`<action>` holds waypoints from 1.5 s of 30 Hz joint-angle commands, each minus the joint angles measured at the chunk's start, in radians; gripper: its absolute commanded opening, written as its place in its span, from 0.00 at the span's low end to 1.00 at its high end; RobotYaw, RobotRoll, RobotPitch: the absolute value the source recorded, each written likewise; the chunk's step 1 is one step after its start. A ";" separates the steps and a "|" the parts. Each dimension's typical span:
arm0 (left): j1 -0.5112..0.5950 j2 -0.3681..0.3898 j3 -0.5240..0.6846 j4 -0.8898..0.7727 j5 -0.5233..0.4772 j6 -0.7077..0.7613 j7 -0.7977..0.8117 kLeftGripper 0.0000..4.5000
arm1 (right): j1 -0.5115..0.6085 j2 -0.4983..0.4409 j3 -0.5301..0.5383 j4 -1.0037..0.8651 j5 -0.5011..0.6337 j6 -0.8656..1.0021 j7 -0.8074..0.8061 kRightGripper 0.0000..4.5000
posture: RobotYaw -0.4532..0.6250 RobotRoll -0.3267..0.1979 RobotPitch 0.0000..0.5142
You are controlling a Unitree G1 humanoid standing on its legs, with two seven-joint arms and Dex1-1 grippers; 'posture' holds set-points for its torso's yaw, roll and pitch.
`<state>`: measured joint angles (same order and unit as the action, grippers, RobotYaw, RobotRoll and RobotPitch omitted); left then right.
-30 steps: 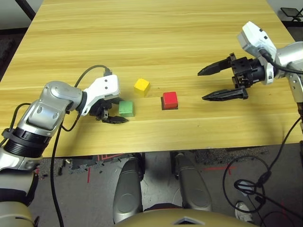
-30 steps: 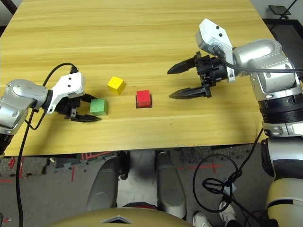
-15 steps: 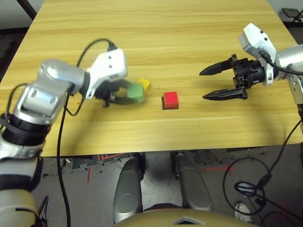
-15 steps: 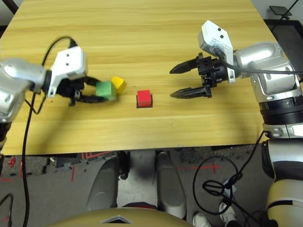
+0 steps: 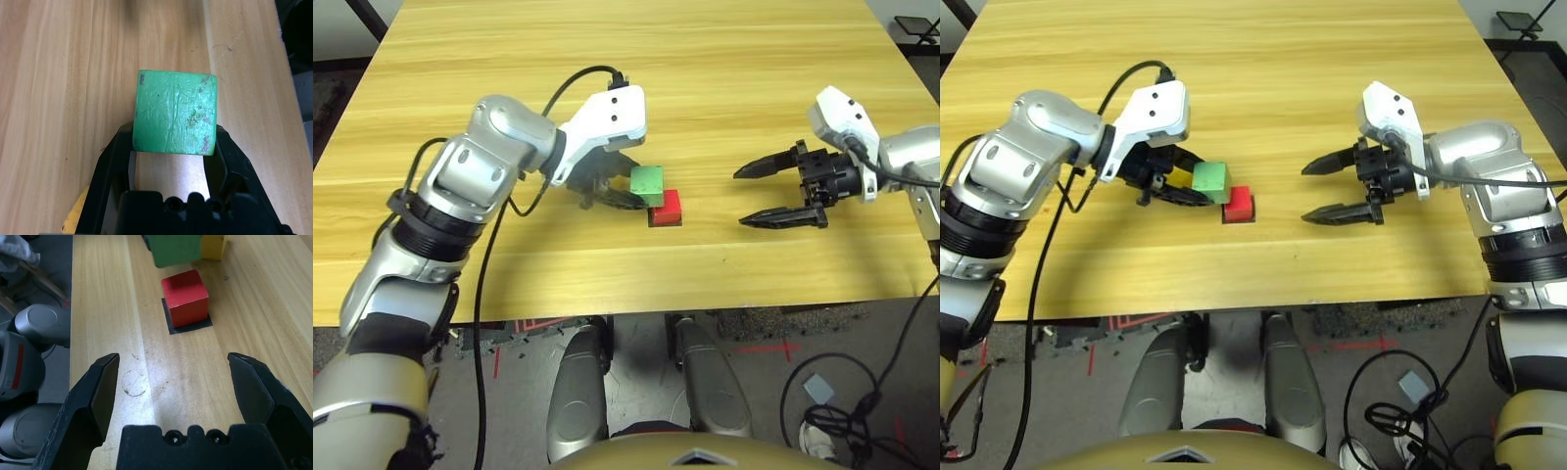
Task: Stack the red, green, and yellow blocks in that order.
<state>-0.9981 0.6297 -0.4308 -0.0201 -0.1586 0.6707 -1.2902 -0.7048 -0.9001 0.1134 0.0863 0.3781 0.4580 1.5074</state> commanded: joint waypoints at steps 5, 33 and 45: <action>-0.016 -0.058 -0.030 0.040 0.041 -0.004 0.026 0.46 | 0.031 -0.022 -0.028 -0.069 0.025 0.022 -0.010 1.00 | 0.42 0.66 0.50; 0.001 -0.090 -0.071 -0.023 0.060 0.088 0.053 0.46 | 0.031 -0.014 -0.025 -0.061 0.031 0.030 -0.042 1.00 | 0.43 0.69 0.52; 0.004 -0.090 -0.076 -0.029 0.061 0.110 0.055 0.46 | 0.044 -0.011 -0.030 -0.066 0.038 0.033 -0.058 1.00 | 0.42 0.71 0.53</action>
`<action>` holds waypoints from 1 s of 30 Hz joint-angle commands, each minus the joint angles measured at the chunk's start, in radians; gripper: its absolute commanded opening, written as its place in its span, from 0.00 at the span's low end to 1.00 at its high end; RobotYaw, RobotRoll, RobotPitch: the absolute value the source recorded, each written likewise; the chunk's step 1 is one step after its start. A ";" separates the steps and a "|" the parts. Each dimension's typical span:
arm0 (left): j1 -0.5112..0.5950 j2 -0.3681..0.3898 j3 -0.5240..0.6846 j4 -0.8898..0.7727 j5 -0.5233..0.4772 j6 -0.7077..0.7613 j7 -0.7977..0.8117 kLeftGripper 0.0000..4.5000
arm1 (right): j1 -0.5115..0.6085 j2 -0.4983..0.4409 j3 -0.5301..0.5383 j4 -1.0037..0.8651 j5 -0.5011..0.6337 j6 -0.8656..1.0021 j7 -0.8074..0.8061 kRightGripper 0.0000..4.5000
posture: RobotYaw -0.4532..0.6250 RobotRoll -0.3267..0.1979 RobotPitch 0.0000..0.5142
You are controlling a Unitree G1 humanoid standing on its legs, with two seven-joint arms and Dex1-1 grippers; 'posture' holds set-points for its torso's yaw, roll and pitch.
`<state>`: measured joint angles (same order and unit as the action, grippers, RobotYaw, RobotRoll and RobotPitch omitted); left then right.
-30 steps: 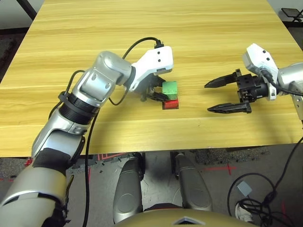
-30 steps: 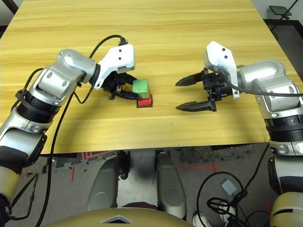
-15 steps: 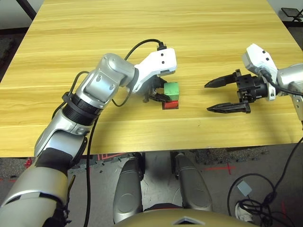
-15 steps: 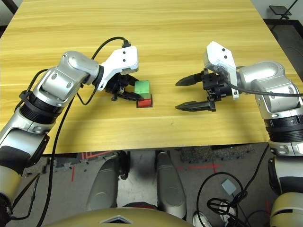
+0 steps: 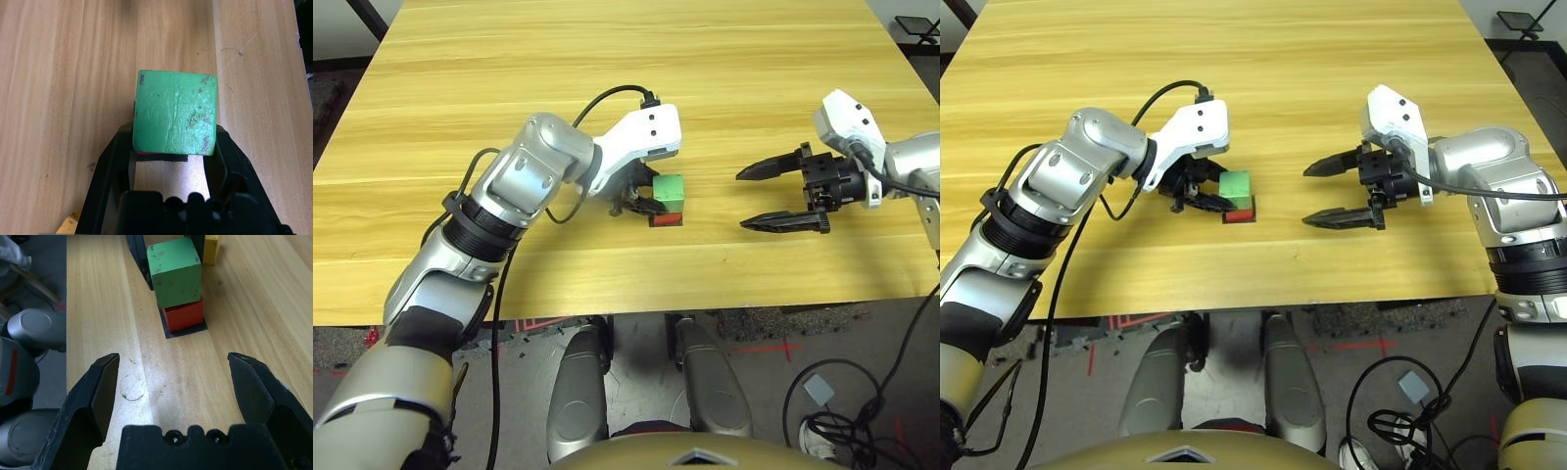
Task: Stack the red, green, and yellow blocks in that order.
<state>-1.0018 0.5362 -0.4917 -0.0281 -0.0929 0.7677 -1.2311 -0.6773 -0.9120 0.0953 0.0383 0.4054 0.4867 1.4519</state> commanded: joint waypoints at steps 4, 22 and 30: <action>0.005 -0.003 -0.011 -0.022 -0.008 0.027 0.002 0.46 | 0.020 0.001 -0.014 -0.019 0.011 0.004 -0.007 1.00 | 0.42 0.71 0.53; 0.011 0.159 0.055 -0.141 -0.082 0.051 -0.070 1.00 | 0.022 -0.012 -0.013 -0.015 0.014 0.008 0.002 1.00 | 0.44 0.68 0.54; 0.012 0.317 0.040 0.045 0.030 -0.422 -0.208 1.00 | -0.006 -0.001 0.000 0.009 0.003 0.007 0.009 1.00 | 0.45 0.68 0.53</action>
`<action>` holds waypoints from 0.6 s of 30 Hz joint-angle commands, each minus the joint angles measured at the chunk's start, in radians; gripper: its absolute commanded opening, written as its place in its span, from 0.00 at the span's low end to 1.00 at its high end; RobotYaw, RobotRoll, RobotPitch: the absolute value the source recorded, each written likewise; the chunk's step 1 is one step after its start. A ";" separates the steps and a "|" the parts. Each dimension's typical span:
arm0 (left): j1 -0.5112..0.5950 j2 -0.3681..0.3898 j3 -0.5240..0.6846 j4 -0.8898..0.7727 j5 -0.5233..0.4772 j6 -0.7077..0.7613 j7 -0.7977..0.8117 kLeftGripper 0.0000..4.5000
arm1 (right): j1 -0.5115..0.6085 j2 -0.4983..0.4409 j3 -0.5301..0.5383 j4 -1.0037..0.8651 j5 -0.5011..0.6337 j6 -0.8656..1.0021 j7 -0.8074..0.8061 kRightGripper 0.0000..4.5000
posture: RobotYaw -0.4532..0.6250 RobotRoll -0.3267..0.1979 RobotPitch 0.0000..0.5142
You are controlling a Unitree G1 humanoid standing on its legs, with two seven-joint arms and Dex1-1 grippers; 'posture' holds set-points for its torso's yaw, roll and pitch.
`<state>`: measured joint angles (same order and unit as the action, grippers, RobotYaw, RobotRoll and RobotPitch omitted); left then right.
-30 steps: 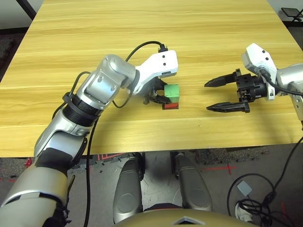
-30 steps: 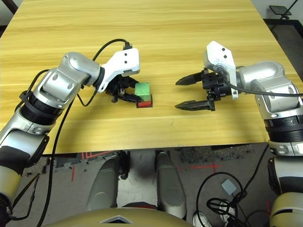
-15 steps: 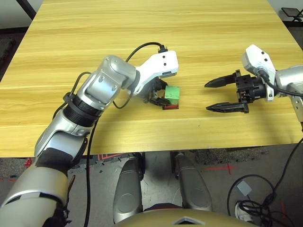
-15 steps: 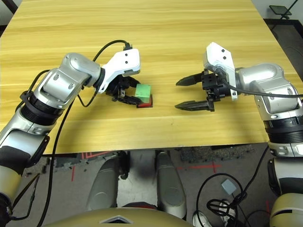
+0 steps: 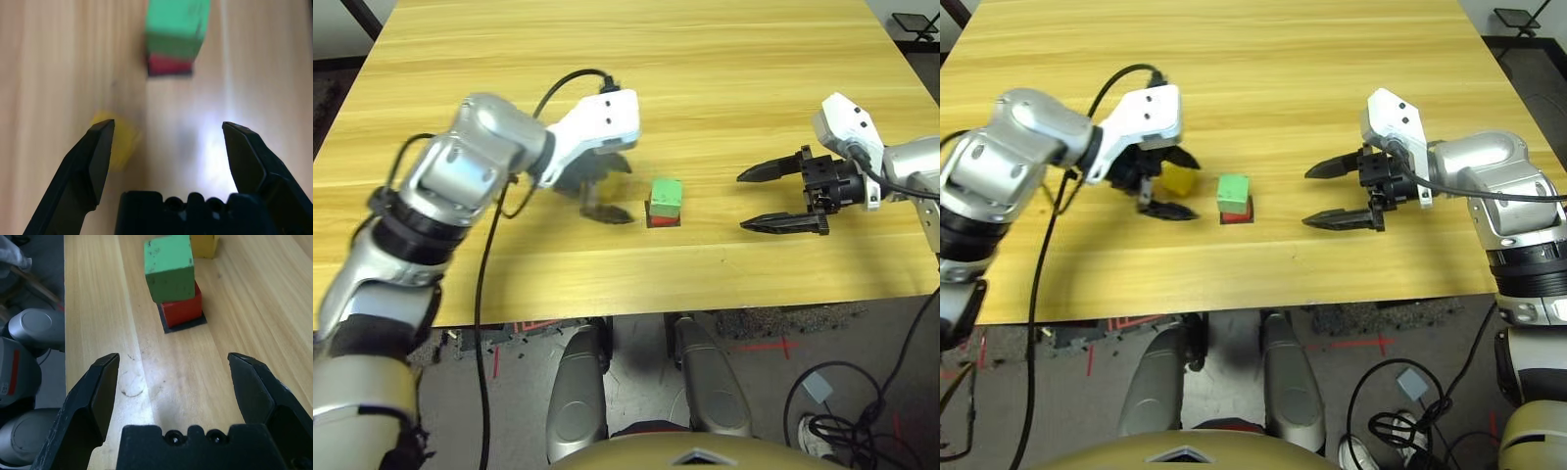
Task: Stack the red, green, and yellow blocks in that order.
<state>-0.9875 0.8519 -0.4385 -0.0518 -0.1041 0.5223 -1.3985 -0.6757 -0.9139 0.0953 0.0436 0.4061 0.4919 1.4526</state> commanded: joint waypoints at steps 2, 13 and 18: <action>-0.028 -0.021 -0.024 0.166 0.087 -0.278 -0.042 1.00 | -0.013 0.004 0.002 0.010 -0.001 0.000 0.010 1.00 | 0.45 0.67 0.52; -0.131 -0.193 -0.034 0.511 0.203 -0.515 -0.058 1.00 | -0.006 -0.001 -0.007 -0.003 0.003 0.013 0.001 1.00 | 0.42 0.65 0.51; -0.158 -0.233 -0.034 0.628 0.247 -0.580 -0.054 1.00 | 0.010 -0.007 -0.015 -0.026 0.010 0.027 -0.006 1.00 | 0.41 0.64 0.52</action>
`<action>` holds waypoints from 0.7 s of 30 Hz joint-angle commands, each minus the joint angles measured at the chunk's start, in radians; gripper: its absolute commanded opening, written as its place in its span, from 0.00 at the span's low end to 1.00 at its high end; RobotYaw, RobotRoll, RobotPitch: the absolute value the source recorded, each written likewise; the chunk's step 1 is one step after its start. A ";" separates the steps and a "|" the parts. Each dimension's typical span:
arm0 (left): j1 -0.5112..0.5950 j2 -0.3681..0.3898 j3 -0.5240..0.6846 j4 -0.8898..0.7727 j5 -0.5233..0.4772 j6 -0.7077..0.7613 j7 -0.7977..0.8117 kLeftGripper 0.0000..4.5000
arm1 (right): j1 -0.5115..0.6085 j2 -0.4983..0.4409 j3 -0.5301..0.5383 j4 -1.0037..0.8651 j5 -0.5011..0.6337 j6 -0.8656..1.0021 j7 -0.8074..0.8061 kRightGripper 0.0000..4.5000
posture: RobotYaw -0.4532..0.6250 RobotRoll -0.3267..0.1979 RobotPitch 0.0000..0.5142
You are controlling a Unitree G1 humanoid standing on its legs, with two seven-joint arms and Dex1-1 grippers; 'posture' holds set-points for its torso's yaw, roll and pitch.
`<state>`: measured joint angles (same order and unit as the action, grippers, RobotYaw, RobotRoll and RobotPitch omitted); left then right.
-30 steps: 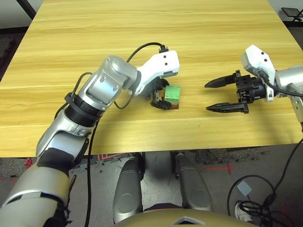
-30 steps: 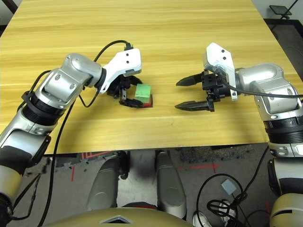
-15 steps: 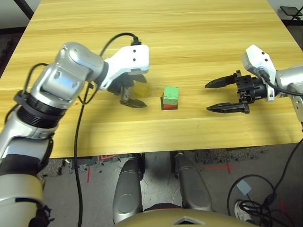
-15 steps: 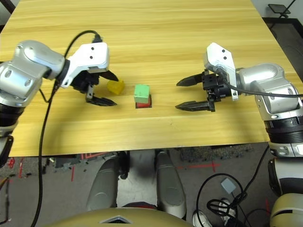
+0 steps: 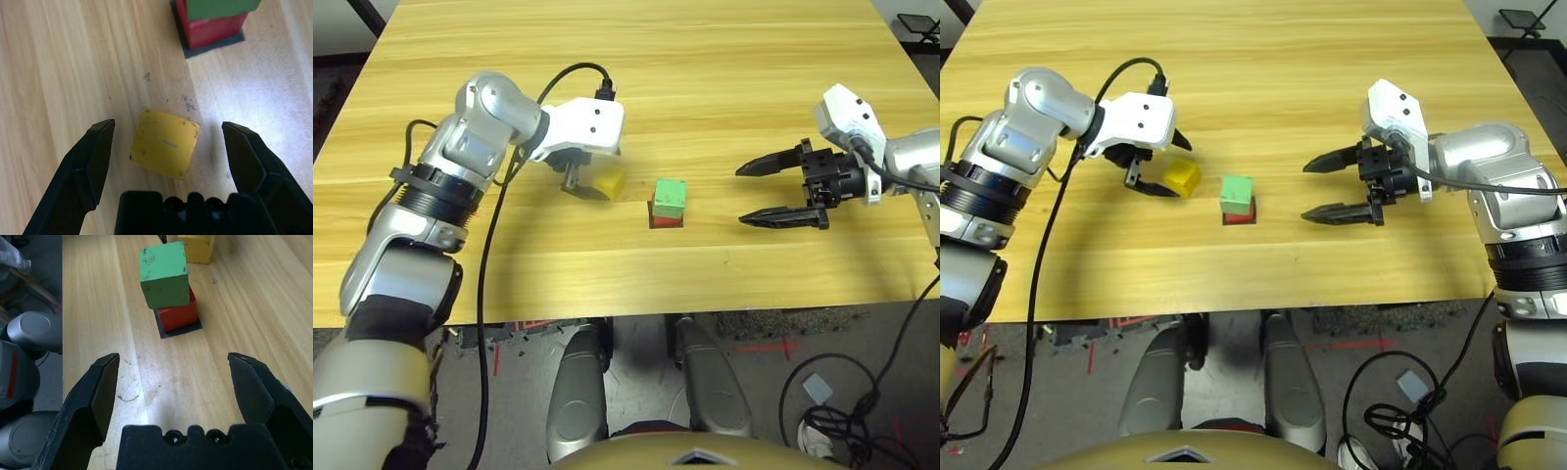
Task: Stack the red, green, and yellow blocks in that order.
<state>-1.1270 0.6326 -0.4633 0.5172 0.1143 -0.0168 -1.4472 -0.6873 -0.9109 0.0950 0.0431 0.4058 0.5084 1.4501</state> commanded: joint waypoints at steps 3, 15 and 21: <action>-0.029 -0.026 -0.009 0.112 0.053 -0.070 -0.006 1.00 | 0.026 -0.010 -0.018 -0.033 0.014 0.017 -0.008 1.00 | 0.41 0.64 0.52; -0.009 -0.057 0.023 0.116 0.043 -0.078 -0.028 0.80 | 0.024 -0.006 -0.015 -0.028 0.010 0.016 -0.014 1.00 | 0.42 0.64 0.51; 0.007 -0.068 0.041 0.075 0.029 -0.059 -0.031 0.45 | 0.015 0.001 -0.009 -0.016 0.004 0.008 -0.013 1.00 | 0.42 0.65 0.50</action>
<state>-1.1399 0.5622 -0.4265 0.6108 0.1449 -0.0856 -1.4677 -0.6718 -0.9108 0.0946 0.0348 0.4064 0.5247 1.4347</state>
